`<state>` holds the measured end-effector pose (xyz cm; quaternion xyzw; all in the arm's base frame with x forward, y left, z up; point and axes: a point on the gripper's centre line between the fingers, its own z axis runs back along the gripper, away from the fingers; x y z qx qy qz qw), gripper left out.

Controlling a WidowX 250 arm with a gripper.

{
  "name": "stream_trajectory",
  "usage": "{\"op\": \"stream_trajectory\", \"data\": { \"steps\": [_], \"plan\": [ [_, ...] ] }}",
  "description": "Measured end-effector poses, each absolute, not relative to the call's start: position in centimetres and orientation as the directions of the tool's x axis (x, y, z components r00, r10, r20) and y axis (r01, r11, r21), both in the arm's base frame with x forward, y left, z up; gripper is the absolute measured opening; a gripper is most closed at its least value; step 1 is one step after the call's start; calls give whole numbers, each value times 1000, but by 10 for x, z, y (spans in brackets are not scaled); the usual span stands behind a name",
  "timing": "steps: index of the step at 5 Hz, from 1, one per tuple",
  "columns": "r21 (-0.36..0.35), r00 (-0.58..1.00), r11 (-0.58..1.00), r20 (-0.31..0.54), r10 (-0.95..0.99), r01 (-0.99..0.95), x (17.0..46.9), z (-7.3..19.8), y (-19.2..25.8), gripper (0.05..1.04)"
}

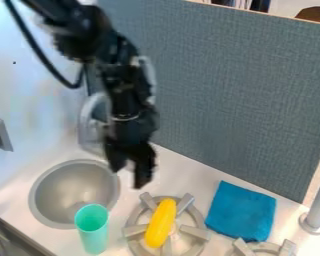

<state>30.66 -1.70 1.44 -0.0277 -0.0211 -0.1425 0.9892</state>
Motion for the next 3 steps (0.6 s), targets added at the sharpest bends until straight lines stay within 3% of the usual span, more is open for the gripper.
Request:
{"op": "stream_trajectory", "data": {
  "steps": [2, 3],
  "plan": [
    [7, 987, 989, 51, -151, 151, 357, -13, -104, 1001],
    [-10, 995, 995, -1, -97, 97, 366, -37, -138, 1000]
  ]
}}
